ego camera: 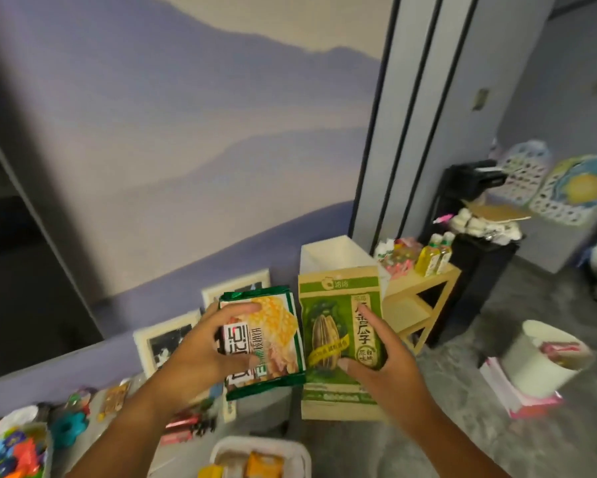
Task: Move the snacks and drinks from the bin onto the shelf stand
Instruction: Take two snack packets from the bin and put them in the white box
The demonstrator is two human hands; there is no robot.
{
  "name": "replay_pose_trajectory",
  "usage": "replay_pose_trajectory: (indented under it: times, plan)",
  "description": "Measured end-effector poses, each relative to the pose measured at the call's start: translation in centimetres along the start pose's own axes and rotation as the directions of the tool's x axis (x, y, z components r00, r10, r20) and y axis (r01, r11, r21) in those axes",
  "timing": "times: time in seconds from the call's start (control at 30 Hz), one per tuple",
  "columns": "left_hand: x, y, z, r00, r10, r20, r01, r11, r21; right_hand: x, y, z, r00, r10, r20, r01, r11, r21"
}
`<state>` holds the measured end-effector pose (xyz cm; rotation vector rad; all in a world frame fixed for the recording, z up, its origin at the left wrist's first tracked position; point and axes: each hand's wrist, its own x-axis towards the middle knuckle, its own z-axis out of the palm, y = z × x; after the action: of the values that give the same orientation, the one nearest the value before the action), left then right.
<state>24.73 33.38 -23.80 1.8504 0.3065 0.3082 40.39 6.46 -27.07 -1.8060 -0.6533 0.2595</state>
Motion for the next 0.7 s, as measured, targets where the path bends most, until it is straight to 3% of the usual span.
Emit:
replay_pose_trajectory:
  times: [0.17,0.43,0.7]
  plan:
    - [6.1,4.9,5.1,0.999,0.036,0.033,-0.036,0.999,-0.022,3.3,-0.9,-8.3,0.995,-0.065,-0.081,0.067,0.997,0.031]
    - [17.1,9.4,18.3,0.994,0.075,0.083,-0.075,0.997,-0.003,9.6,3.6,-23.3,0.99,-0.074,-0.117,0.075,0.997,0.002]
    - [27.0,8.6,27.6,0.994,0.008,0.11,-0.002,0.999,-0.052,16.9,10.6,-32.1,0.988,0.0,-0.154,-0.009,0.999,-0.054]
